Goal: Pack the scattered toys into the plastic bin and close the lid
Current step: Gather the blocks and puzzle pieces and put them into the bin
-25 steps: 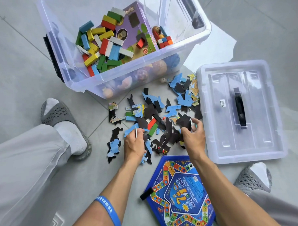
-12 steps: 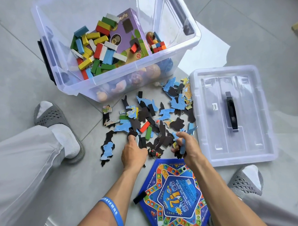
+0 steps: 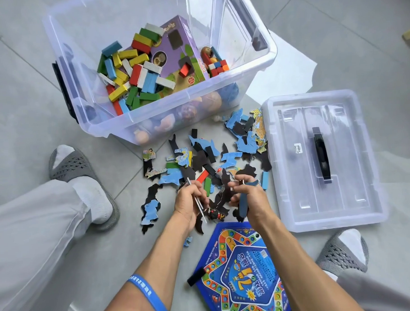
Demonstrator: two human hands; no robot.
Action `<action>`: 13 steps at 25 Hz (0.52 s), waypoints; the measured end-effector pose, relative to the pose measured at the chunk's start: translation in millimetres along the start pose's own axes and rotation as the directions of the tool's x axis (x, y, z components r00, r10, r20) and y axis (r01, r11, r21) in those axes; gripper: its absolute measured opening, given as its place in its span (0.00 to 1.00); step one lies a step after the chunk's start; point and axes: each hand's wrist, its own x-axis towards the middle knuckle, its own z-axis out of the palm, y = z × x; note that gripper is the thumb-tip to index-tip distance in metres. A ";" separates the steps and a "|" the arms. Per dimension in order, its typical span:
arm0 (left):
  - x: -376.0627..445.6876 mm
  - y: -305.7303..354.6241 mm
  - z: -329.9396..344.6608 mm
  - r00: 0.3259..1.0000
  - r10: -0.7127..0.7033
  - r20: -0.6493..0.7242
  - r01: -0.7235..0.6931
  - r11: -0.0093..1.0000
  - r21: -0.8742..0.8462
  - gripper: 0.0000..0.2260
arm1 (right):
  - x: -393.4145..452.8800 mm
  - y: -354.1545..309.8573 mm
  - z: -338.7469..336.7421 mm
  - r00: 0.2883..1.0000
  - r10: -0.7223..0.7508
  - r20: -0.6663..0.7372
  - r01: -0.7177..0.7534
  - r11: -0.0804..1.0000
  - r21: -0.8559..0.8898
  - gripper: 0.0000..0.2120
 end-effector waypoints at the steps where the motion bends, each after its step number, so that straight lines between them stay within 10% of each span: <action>1: 3.4 2.3 0.8 0.996 0.044 -0.073 -0.040 0.998 0.048 0.09 | 1.7 1.0 3.2 0.999 -0.012 -0.046 0.009 0.998 -0.063 0.12; 5: 22.3 15.2 -4.0 0.854 0.404 -0.327 -0.026 0.661 0.750 0.04 | 12.1 12.3 17.0 0.950 -0.287 -0.126 0.114 0.690 -0.715 0.06; 9: 41.6 22.5 -7.0 0.800 0.538 -0.266 0.013 0.427 0.904 0.21 | 20.5 27.9 22.6 0.906 -0.421 -0.051 0.089 0.307 -0.947 0.15; 13: 51.6 30.1 2.1 0.773 0.546 -0.324 0.023 0.486 0.873 0.19 | 26.1 29.7 17.3 0.899 -0.419 -0.129 0.098 0.479 -0.872 0.10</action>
